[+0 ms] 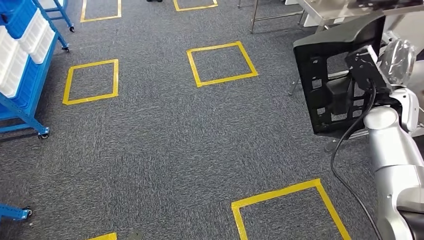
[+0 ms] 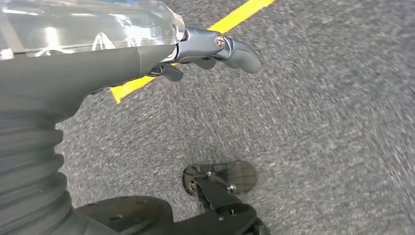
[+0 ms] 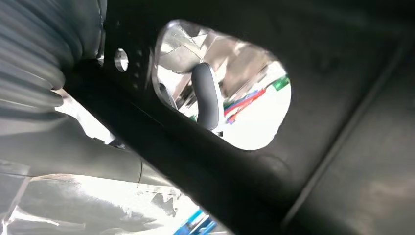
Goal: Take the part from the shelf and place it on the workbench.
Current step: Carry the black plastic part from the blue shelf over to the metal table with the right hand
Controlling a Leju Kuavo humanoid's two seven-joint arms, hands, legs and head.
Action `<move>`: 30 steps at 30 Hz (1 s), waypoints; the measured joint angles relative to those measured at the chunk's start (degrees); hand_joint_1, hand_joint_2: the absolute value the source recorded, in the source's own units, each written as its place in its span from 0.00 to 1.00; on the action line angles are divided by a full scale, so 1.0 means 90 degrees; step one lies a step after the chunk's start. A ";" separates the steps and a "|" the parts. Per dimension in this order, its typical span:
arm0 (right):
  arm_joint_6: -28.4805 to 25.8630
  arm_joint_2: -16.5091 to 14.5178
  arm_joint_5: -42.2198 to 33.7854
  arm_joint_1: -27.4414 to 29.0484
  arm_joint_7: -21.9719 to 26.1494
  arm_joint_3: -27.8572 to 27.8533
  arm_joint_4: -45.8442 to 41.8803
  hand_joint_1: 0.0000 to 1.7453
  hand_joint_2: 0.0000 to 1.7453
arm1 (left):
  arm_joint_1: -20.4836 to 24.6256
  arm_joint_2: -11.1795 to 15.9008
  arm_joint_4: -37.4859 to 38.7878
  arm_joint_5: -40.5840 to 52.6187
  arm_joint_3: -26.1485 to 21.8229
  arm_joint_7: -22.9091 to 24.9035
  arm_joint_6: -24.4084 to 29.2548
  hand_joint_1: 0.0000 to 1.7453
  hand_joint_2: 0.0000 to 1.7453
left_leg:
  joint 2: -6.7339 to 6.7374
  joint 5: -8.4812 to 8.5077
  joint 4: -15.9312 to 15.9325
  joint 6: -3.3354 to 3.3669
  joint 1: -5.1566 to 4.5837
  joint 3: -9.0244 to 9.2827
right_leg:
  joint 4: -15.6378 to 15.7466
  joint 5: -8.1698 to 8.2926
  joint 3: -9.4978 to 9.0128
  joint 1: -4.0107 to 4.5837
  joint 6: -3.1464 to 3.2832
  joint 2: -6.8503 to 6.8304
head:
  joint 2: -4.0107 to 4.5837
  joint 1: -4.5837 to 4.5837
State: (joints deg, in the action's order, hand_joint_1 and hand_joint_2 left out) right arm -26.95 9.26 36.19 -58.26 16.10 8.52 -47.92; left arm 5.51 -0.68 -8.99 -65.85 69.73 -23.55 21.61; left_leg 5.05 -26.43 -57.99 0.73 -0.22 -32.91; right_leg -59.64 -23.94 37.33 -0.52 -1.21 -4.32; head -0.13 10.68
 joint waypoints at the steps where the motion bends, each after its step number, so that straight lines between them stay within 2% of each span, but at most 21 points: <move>1: -0.0021 0.0008 0.0019 0.0000 -0.0038 -0.0001 -0.0001 1.00 1.00 | 0.0002 0.0001 0.0001 0.0005 0.0026 0.0016 -0.0018 0.00 1.00 | 0.0068 -0.0022 -0.0004 -0.0033 -0.0020 0.0014 | 0.0053 -0.0027 -0.0011 0.0032 0.0040 -0.0011 | 0.0001 0.0001; 3: -0.0018 0.0041 0.0058 0.0013 -0.0123 -0.0004 -0.0011 1.00 1.00 | 0.0022 0.0001 0.0000 0.0016 0.0071 0.0056 -0.0053 0.00 1.00 | 0.0161 -0.0072 -0.0017 -0.0101 -0.0015 0.0042 | 0.0069 -0.0005 -0.0004 0.0017 0.0114 0.0164 | 0.0001 0.0001; 5: -0.0002 0.0068 0.0079 -0.0006 -0.0172 -0.0006 -0.0041 1.00 1.00 | 0.0058 0.0002 0.0000 0.0029 0.0096 0.0077 -0.0074 0.00 1.00 | -0.0047 -0.0262 -0.0260 -0.0162 0.0020 -0.0043 | 0.0088 0.0013 -0.0016 -0.0014 0.0196 0.0310 | 0.0000 0.0000; 7: 0.0008 0.0072 0.0085 -0.0024 -0.0186 -0.0007 -0.0061 1.00 1.00 | 0.0065 0.0002 0.0001 0.0039 0.0109 0.0087 -0.0083 0.00 1.00 | -0.0374 -0.0654 -0.1011 -0.0193 0.0047 -0.0374 | 0.0093 0.0019 -0.0022 -0.0022 0.0256 0.0462 | 0.0000 0.0001; 8: 0.0013 0.0072 0.0087 -0.0017 -0.0188 -0.0007 -0.0062 1.00 1.00 | 0.0059 0.0002 0.0001 0.0045 0.0112 0.0093 -0.0087 0.00 1.00 | -0.0452 -0.0837 -0.1476 -0.0197 0.0051 -0.0598 | 0.0092 0.0020 -0.0022 -0.0014 0.0273 0.0554 | 0.0000 0.0001; 9: 0.0019 0.0071 0.0087 -0.0003 -0.0189 -0.0007 -0.0062 1.00 1.00 | 0.0052 0.0002 0.0001 0.0059 0.0114 0.0098 -0.0089 0.00 1.00 | -0.0489 -0.0926 -0.1825 -0.0195 0.0051 -0.0780 | 0.0088 0.0021 -0.0023 -0.0005 0.0280 0.0658 | 0.0000 0.0001; 10: 0.0024 0.0071 0.0089 0.0011 -0.0190 -0.0007 -0.0062 1.00 1.00 | 0.0051 0.0002 0.0001 0.0073 0.0115 0.0103 -0.0089 0.00 1.00 | -0.0506 -0.0886 -0.1949 -0.0182 0.0050 -0.0865 | 0.0082 0.0021 -0.0024 0.0003 0.0283 0.0768 | 0.0000 0.0001; 11: 0.0028 0.0070 0.0090 0.0020 -0.0190 -0.0007 -0.0063 1.00 1.00 | 0.0056 0.0002 0.0001 0.0086 0.0116 0.0105 -0.0089 0.00 1.00 | -0.0529 -0.0719 -0.1804 -0.0158 0.0049 -0.0831 | 0.0076 0.0022 -0.0026 0.0008 0.0283 0.0877 | 0.0000 0.0001; 12: 0.0030 0.0070 0.0090 0.0023 -0.0191 -0.0007 -0.0063 1.00 1.00 | 0.0062 0.0005 0.0001 0.0095 0.0117 0.0106 -0.0089 0.00 1.00 | -0.0588 -0.0460 -0.1418 -0.0121 0.0046 -0.0684 | 0.0070 0.0024 -0.0029 0.0011 0.0281 0.0981 | 0.0000 0.0001; 14: 0.0035 0.0070 0.0090 0.0023 -0.0194 -0.0007 -0.0063 1.00 1.00 | 0.0068 0.0019 0.0006 0.0099 0.0123 0.0108 -0.0087 0.00 1.00 | -0.0919 -0.0048 -0.0522 -0.0036 0.0057 -0.0321 | 0.0060 0.0033 -0.0017 0.0004 0.0255 0.1157 | 0.0000 0.0001; 16: 0.0053 0.0083 0.0094 0.0046 -0.0223 -0.0008 -0.0064 1.00 1.00 | 0.0064 0.0034 0.0013 0.0107 0.0146 0.0121 -0.0086 0.00 1.00 | -0.1142 0.0052 -0.0112 0.0002 0.0056 -0.0143 | 0.0067 0.0060 0.0022 -0.0035 0.0182 0.1312 | 0.0000 0.0002; 18: 0.0090 0.0128 0.0104 0.0098 -0.0259 -0.0013 -0.0095 1.00 1.00 | 0.0073 0.0030 0.0015 0.0112 0.0188 0.0136 -0.0081 0.00 1.00 | -0.1018 0.0071 -0.0033 0.0023 0.0055 -0.0098 | 0.0101 0.0101 0.0056 -0.0067 0.0088 0.1463 | 0.0000 0.0002; 19: 0.0107 0.0157 0.0111 0.0121 -0.0266 -0.0019 -0.0120 1.00 1.00 | 0.0088 0.0026 0.0016 0.0112 0.0207 0.0138 -0.0076 0.00 1.00 | -0.0933 0.0100 0.0026 0.0050 0.0063 -0.0073 | 0.0089 0.0088 0.0075 -0.0060 0.0052 0.1406 | 0.0000 0.0001; 20: 0.0120 0.0185 0.0118 0.0126 -0.0270 -0.0024 -0.0145 1.00 1.00 | 0.0103 0.0023 0.0018 0.0111 0.0219 0.0138 -0.0072 0.00 1.00 | -0.0846 0.0133 0.0091 0.0082 0.0076 -0.0047 | -0.0006 0.0012 0.0129 -0.0044 0.0025 0.1244 | 0.0000 0.0000; 22: 0.0141 0.0215 0.0137 0.0110 -0.0277 -0.0030 -0.0171 1.00 1.00 | 0.0107 0.0022 0.0020 0.0111 0.0233 0.0137 -0.0067 0.00 1.00 | -0.0672 0.0169 0.0171 0.0124 0.0078 -0.0010 | -0.0582 -0.0330 0.0402 -0.0028 -0.0015 0.0786 | 0.0000 -0.0001; 23: 0.0155 0.0222 0.0151 0.0107 -0.0285 -0.0031 -0.0173 1.00 1.00 | 0.0095 0.0021 0.0020 0.0111 0.0240 0.0138 -0.0068 0.00 1.00 | -0.0580 0.0166 0.0176 0.0132 0.0076 -0.0006 | -0.0995 -0.0523 0.0599 -0.0042 -0.0040 0.0646 | 0.0000 -0.0001; 25: 0.0182 0.0225 0.0180 0.0128 -0.0299 -0.0031 -0.0174 1.00 1.00 | 0.0078 0.0014 0.0020 0.0111 0.0254 0.0139 -0.0071 0.00 1.00 | -0.0388 0.0138 0.0161 0.0120 0.0083 -0.0004 | -0.1516 -0.0657 0.0851 -0.0084 -0.0099 0.0546 | 0.0000 -0.0002; 26: 0.0192 0.0227 0.0191 0.0136 -0.0306 -0.0031 -0.0174 1.00 1.00 | 0.0081 0.0007 0.0020 0.0112 0.0259 0.0140 -0.0075 0.00 1.00 | -0.0295 0.0116 0.0144 0.0106 0.0092 -0.0001 | -0.1452 -0.0555 0.0813 -0.0110 -0.0130 0.0512 | 0.0000 -0.0002; 27: 0.0197 0.0229 0.0200 0.0135 -0.0310 -0.0031 -0.0174 1.00 1.00 | 0.0087 -0.0001 0.0020 0.0112 0.0260 0.0142 -0.0079 0.00 1.00 | -0.0209 0.0087 0.0120 0.0083 0.0103 0.0006 | -0.1161 -0.0369 0.0654 -0.0132 -0.0159 0.0455 | 0.0000 -0.0002; 29: 0.0201 0.0232 0.0208 0.0102 -0.0313 -0.0031 -0.0173 1.00 1.00 | 0.0099 -0.0003 0.0021 0.0113 0.0262 0.0147 -0.0086 0.00 1.00 | -0.0055 0.0004 0.0045 0.0008 0.0091 0.0023 | -0.0354 -0.0049 0.0220 -0.0128 -0.0189 0.0135 | 0.0000 -0.0001; 30: 0.0205 0.0233 0.0214 0.0080 -0.0317 -0.0030 -0.0174 1.00 1.00 | 0.0102 -0.0004 0.0021 0.0112 0.0262 0.0148 -0.0088 0.00 1.00 | 0.0009 -0.0038 0.0013 -0.0035 0.0072 0.0032 | -0.0095 0.0019 0.0084 -0.0111 -0.0163 0.0014 | 0.0000 -0.0001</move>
State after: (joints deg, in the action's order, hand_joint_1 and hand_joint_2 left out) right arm -25.11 11.35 38.11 -57.54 13.25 8.25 -49.48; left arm 6.42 -0.72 -8.80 -64.84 72.09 -22.22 20.82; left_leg 5.13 -26.77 -57.87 0.41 0.43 -32.62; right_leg -60.49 -23.77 38.09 -1.51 -2.68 -4.19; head -0.13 10.67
